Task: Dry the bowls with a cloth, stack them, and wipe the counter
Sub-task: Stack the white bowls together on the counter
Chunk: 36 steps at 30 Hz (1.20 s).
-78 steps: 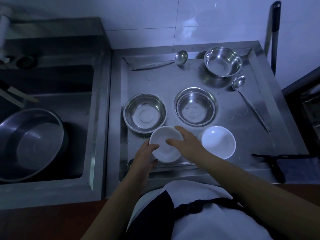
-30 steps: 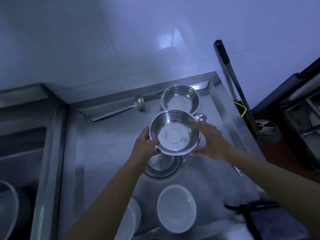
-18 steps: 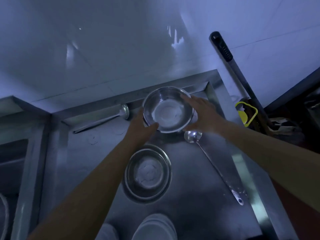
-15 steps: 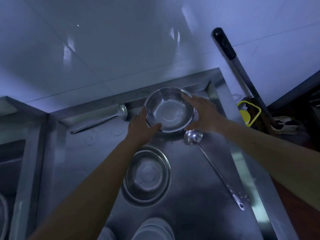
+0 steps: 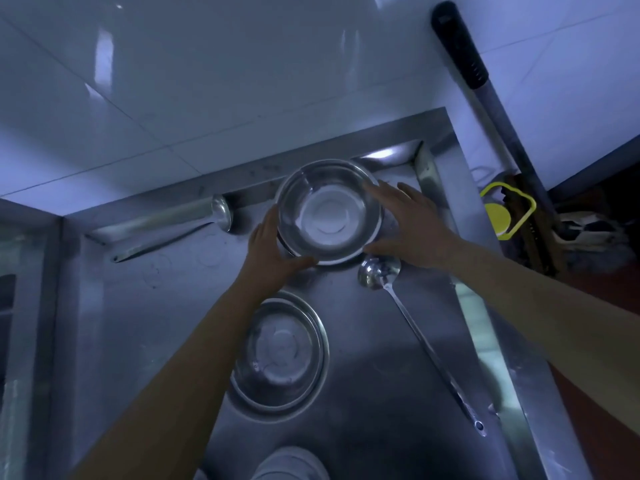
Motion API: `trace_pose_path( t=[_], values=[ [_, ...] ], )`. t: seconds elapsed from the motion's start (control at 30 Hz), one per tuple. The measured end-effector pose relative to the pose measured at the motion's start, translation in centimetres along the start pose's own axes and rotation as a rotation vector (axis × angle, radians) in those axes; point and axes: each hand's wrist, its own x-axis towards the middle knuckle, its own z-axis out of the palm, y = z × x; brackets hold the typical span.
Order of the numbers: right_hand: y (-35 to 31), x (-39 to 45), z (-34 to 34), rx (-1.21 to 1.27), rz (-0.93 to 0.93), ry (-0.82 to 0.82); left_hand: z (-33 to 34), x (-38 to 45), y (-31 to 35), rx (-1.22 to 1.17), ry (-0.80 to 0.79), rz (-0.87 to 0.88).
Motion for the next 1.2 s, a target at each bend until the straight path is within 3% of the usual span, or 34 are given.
trace_pose_path(
  t=[0.27, 0.43, 0.63, 0.7, 0.8, 1.0, 1.2],
  values=[
    [-0.6, -1.6, 1.3, 0.048, -0.010, -0.102, -1.2, -1.6, -0.4, 0.001, 0.033, -0.115],
    [-0.5, -8.2, 0.9, 0.241, 0.069, 0.132, -1.4, -3.3, -0.5, 0.011, 0.089, -0.225],
    [0.4, -23.2, 5.1, 0.084, 0.085, 0.207, 0.5, -8.5, 2.5, 0.020, 0.046, -0.246],
    [0.6, -27.5, 7.2, 0.003, 0.112, 0.091, 1.4, -10.5, 3.2, 0.026, -0.005, -0.273],
    [0.2, -31.2, 9.3, 0.007, 0.298, -0.045, 2.7, -13.4, 4.4, 0.029, -0.094, -0.317],
    [-2.6, -26.6, 8.8, -0.124, 0.447, 0.060, 4.0, -18.2, 5.9, -0.005, -0.207, -0.292],
    [-4.8, -21.5, 8.1, -0.225, 0.537, -0.040, 3.0, -22.9, 7.3, 0.135, -0.409, -0.211]
  ],
)
